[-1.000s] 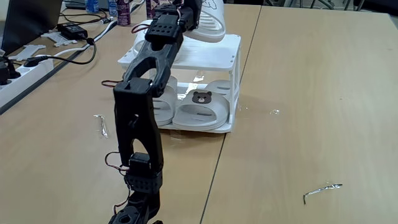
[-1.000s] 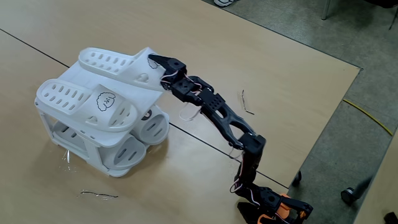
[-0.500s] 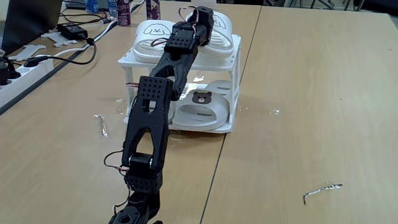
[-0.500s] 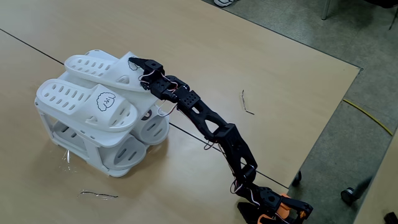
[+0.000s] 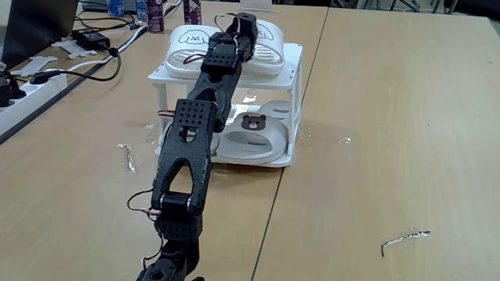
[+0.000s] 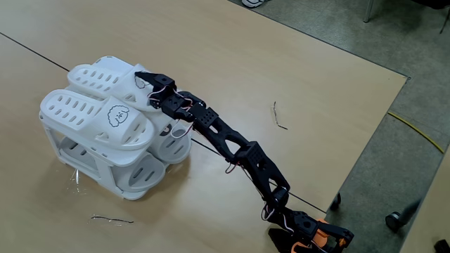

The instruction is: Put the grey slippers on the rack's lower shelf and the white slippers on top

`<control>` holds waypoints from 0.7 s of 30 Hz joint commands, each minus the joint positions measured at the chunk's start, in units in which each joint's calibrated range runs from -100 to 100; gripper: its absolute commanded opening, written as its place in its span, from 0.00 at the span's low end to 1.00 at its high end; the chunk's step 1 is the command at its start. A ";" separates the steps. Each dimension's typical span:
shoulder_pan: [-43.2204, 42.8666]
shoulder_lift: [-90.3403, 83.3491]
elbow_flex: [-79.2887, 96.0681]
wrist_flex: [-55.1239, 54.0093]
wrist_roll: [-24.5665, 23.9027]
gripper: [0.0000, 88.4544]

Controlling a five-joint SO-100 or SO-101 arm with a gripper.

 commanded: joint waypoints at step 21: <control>1.82 -30.80 31.02 -0.75 0.42 0.24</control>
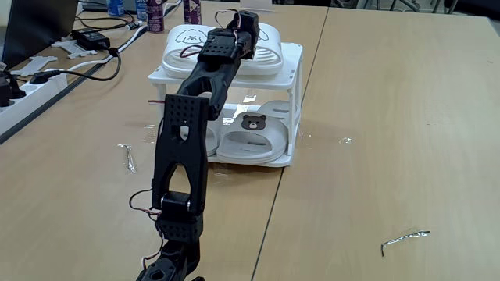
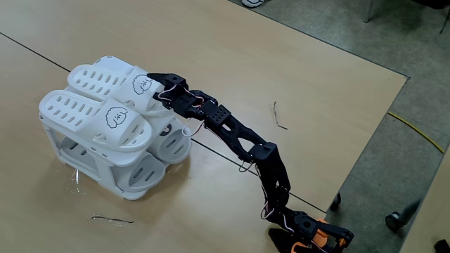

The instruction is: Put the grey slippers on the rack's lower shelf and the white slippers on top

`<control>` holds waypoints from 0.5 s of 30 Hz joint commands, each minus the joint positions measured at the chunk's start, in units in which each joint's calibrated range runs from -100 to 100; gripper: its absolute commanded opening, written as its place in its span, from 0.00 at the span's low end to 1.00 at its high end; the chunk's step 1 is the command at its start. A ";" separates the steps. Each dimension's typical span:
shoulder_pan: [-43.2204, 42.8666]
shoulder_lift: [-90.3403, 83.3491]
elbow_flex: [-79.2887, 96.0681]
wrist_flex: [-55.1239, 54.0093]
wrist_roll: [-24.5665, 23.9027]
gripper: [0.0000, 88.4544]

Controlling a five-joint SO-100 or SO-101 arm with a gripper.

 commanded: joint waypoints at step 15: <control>0.32 -35.33 32.76 -0.83 0.42 0.24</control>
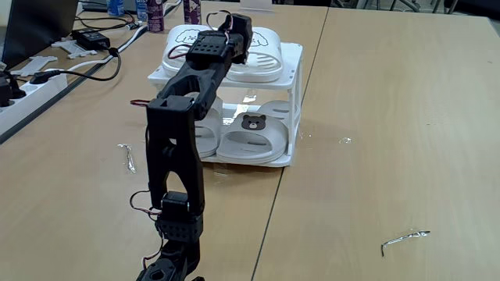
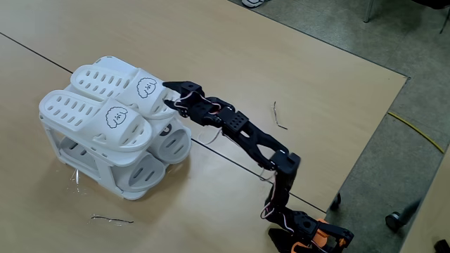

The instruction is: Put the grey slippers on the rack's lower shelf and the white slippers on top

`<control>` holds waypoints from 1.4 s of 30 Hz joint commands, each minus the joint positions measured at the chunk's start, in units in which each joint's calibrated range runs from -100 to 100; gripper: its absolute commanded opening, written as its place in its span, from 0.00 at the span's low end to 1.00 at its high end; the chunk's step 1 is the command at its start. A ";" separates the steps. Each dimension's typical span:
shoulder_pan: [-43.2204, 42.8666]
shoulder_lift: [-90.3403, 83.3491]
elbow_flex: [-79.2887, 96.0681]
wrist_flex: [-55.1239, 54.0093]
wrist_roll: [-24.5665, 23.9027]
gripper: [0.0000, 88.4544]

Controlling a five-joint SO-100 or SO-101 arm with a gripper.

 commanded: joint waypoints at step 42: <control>-1.65 -95.96 101.89 -121.63 0.42 0.01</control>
